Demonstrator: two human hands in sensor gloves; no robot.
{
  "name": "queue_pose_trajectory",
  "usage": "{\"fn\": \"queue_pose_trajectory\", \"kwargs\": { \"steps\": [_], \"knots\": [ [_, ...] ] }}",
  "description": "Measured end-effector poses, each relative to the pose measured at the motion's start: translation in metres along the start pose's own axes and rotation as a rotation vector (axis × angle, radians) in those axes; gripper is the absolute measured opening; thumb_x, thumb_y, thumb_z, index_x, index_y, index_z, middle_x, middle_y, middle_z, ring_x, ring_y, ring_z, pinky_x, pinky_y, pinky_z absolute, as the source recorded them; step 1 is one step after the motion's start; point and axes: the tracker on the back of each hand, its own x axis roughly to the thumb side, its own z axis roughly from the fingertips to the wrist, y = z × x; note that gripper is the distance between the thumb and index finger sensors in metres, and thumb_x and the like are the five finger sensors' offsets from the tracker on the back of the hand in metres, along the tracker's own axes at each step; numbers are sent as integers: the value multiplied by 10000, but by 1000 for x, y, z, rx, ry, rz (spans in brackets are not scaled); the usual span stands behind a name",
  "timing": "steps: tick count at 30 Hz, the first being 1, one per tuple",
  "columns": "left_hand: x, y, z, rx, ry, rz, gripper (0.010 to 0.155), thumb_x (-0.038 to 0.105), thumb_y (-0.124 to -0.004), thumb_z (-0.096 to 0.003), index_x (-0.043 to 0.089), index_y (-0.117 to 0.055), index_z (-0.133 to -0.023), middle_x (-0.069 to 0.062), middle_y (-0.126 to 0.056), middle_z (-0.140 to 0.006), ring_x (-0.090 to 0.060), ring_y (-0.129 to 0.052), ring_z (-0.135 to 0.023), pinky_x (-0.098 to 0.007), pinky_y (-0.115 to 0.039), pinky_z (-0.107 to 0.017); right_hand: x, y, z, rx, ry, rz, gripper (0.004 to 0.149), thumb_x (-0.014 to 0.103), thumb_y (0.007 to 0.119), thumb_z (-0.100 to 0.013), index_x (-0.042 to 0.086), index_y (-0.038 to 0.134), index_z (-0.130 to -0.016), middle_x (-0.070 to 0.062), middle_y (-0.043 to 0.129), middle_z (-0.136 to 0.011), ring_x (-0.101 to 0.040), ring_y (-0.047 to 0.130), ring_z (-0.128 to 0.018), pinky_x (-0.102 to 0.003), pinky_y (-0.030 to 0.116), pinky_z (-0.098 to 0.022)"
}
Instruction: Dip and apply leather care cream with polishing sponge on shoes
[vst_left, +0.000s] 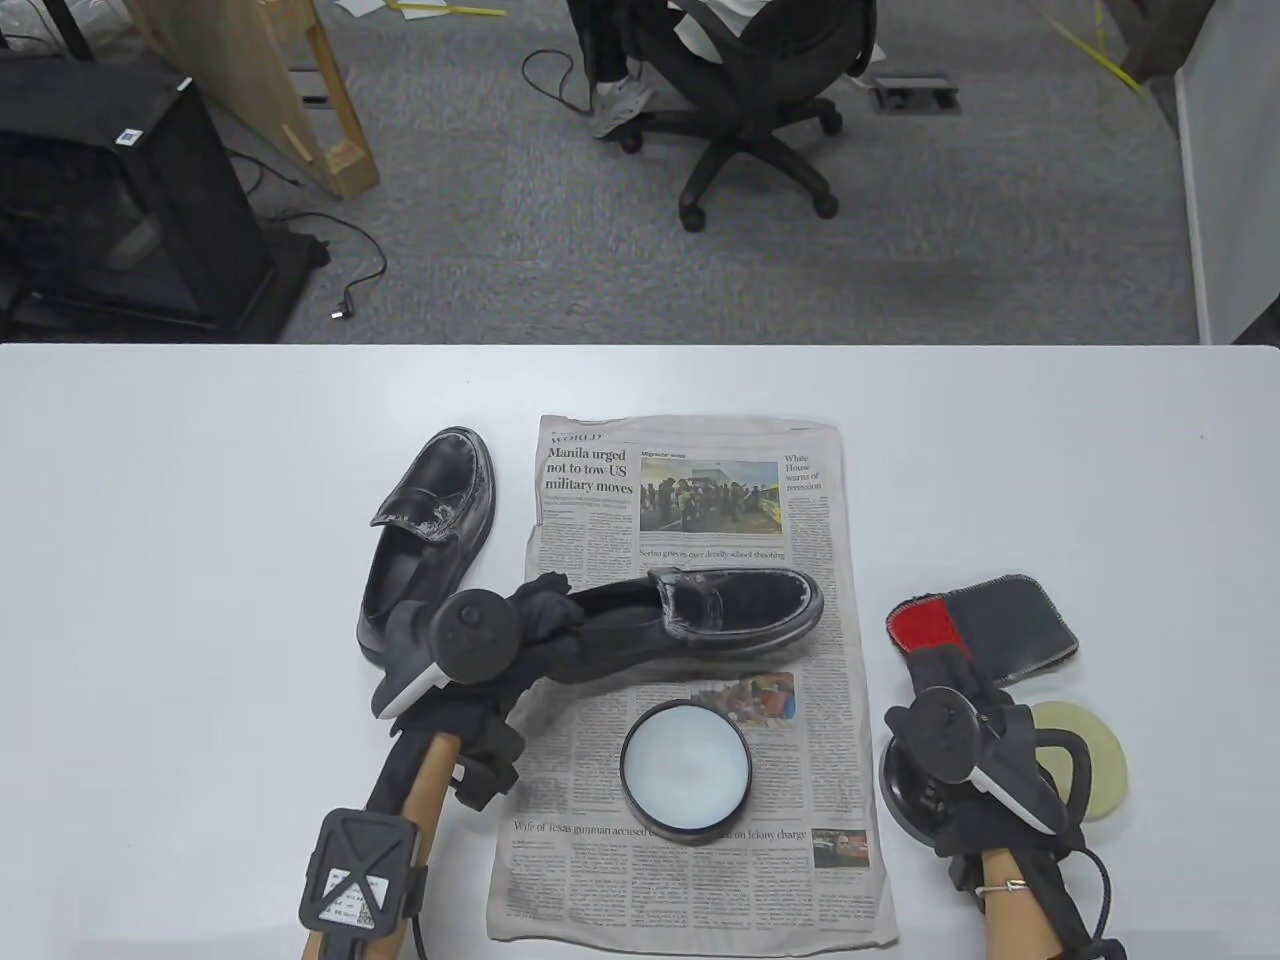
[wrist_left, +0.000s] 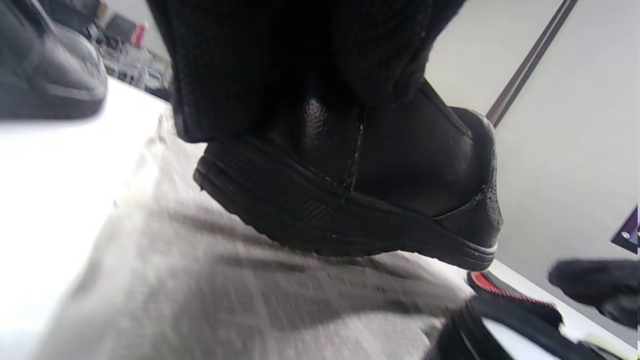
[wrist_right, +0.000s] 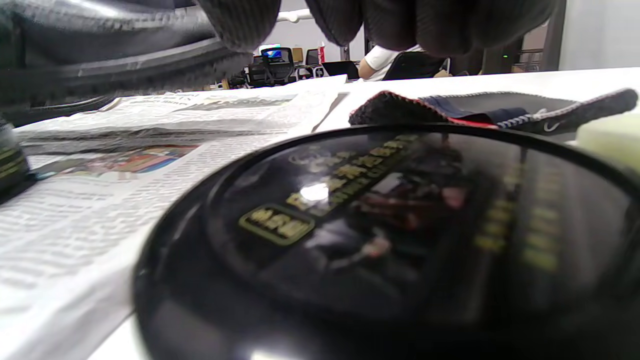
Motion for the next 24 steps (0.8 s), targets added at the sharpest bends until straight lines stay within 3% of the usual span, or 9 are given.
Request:
{"fn": "queue_pose_trajectory", "kwargs": {
  "steps": [3, 6, 9, 12, 14, 15, 17, 20, 24],
  "knots": [
    [1, -12, -7, -57, 11, -37, 400, 336, -822, -547, 303, -745, -938, -154, -697, -1175, -394, -783, -974, -370, -887, -587, -4, 1, -15, 23, 58, 40, 735, 507, 579, -588, 134, 355, -1181, -231, 410, -1209, -530, 495, -1062, -620, 539, -726],
    [0, -14, -8, -46, 28, -45, 405, 336, -823, -549, 310, -731, -942, -147, -671, -1187, -386, -762, -994, -382, -871, -615, -9, 3, -33, 87, 100, 66, 793, 527, 578, -585, 106, 294, -1194, -269, 352, -1213, -575, 445, -1056, -647, 520, -719],
    [5, -13, -7, -64, 37, -144, 459, 388, -848, -529, 338, -714, -965, -137, -680, -1192, -382, -768, -1015, -486, -801, -678, -12, 7, -51, 177, 144, 120, 868, 555, 607, -564, 93, 235, -1198, -278, 309, -1216, -588, 407, -1062, -669, 501, -716],
    [18, -14, -8, -49, 20, -250, 672, 480, -871, -462, 361, -601, -1066, -132, -583, -1244, -392, -666, -1090, -577, -696, -733, -12, 17, -69, 352, 185, 181, 914, 572, 635, -546, 100, 199, -1196, -270, 278, -1221, -588, 383, -1068, -680, 484, -719],
    [27, -18, -13, -70, 19, -335, 904, 520, -861, -444, 309, -393, -1188, -140, -486, -1276, -401, -576, -1132, -613, -642, -755, -13, 24, -77, 411, 223, 220, 870, 568, 624, -545, 133, 230, -1188, -227, 302, -1220, -549, 430, -1080, -669, 497, -725],
    [30, -20, -16, -75, 35, -379, 970, 534, -850, -443, 279, -307, -1205, -154, -454, -1281, -400, -571, -1133, -606, -644, -758, -15, 22, -79, 401, 225, 176, 801, 524, 617, -578, 156, 243, -1184, -219, 305, -1218, -549, 436, -1078, -658, 503, -729],
    [32, -27, -23, -103, 68, -435, 979, 555, -830, -444, 255, -298, -1210, -168, -475, -1274, -397, -621, -1113, -586, -673, -747, -18, 19, -79, 277, 270, 211, 574, 418, 578, -618, 249, 409, -1139, -107, 461, -1199, -450, 573, -1072, -615, 549, -733],
    [32, -30, -26, -74, 99, -454, 896, 575, -836, -410, 286, -465, -1173, -91, -689, -1183, -324, -781, -1025, -508, -752, -708, -19, 8, -74, 265, 252, 146, 553, 408, 538, -630, 206, 453, -1137, -109, 538, -1175, -429, 611, -1055, -592, 578, -726],
    [28, -31, -28, -67, 105, -422, 876, 586, -843, -393, 309, -509, -1155, -65, -726, -1158, -307, -795, -1001, -466, -765, -698, 12, -18, -56, 65, 22, -66, 573, 406, 534, -635, 156, 458, -1145, -144, 514, -1180, -447, 559, -1067, -610, 553, -722]
  ]
}}
